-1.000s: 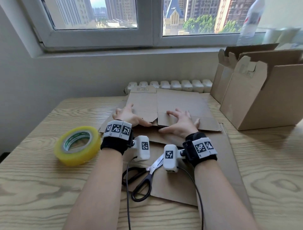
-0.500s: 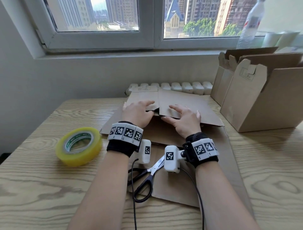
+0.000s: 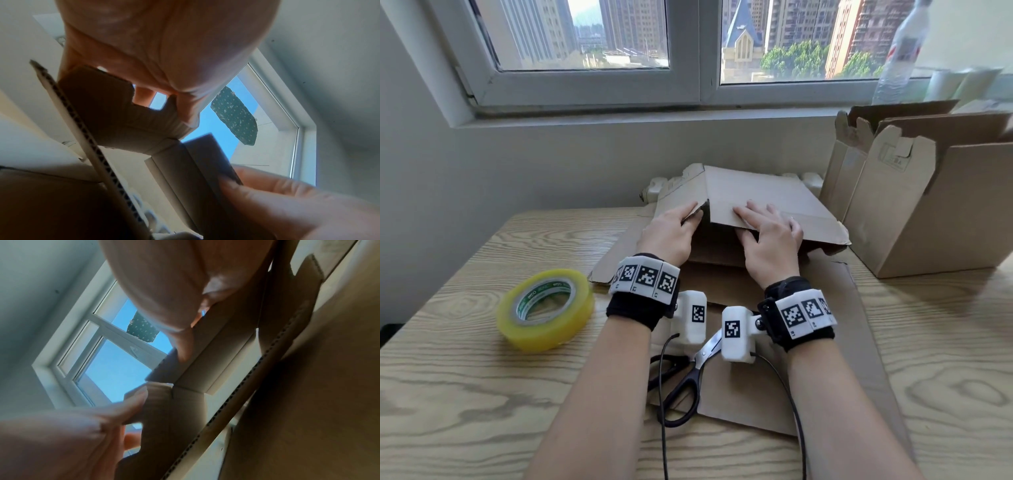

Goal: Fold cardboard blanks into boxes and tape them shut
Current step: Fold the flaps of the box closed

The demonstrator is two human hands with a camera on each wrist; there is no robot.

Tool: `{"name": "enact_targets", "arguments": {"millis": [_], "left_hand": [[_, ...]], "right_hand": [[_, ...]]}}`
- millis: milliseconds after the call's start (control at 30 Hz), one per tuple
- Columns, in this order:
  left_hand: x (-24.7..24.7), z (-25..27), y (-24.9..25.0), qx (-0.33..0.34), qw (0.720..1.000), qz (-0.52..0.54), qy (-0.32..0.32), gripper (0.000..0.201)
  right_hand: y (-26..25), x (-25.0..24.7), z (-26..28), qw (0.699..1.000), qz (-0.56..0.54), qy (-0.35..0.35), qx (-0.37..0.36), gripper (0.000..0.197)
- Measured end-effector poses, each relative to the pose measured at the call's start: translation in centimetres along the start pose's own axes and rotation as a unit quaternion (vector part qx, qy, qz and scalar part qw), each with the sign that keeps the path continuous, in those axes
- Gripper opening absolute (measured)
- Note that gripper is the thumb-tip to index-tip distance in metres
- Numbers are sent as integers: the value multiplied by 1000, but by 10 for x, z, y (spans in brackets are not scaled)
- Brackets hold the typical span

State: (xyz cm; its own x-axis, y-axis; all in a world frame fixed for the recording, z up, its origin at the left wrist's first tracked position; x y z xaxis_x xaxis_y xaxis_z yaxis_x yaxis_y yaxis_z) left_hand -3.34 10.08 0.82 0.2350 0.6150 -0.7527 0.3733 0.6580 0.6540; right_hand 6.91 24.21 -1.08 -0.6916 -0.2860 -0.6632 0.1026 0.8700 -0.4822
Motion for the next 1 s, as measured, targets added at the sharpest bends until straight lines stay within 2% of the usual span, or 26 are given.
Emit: {"name": "enact_targets", "arguments": {"millis": [133,233,367,500,567,633,733,800,867,1000], "left_hand": [[-1,-2,13,65,995,77,-11,58],[-5,1,17,69,990,123,-19,76],[-8,-3,15,71,987,139,-46,72],[1,-12,-3,44,980,178,-76,65],[2,-13,-9,27,977,194,-87,59],[-6,-8,-8,-1,973,215,-85,58],[-17,-8,-17,-65,963,247,-85,65],[-23,-7,-23,-84,959,255,-89,69],[-24,-6,-27,-89,956,262,-93,69],[-25,-11,-36,-104,957,257,-84,73]], "right_hand": [[-26,-9,-1,995,-1,82,-55,35],[-44,-10,1,990,21,99,-98,33],[-50,-9,2,989,8,96,-114,30],[-44,-11,1,994,-24,68,-86,39],[-35,-14,1,996,4,61,-62,43],[-17,-21,0,995,54,78,-20,46],[20,-39,3,984,84,134,83,53],[36,-45,7,980,13,163,111,55],[42,-44,8,974,-91,179,102,55],[35,-31,8,978,-116,147,96,58]]}}
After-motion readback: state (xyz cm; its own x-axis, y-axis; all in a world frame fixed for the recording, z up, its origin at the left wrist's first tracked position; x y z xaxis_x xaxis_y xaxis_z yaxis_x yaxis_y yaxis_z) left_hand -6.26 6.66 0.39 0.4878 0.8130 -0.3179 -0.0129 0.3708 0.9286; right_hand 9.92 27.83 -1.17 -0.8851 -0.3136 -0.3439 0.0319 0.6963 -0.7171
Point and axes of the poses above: each hand's wrist, its own z-axis away from the middle knuckle, its own x-axis out of the palm, y = z × x, the point moved 5 cm from there along -z, towards the middle knuckle, and after that the axes turned 10 degrees about -x, right-handed, at the moved point
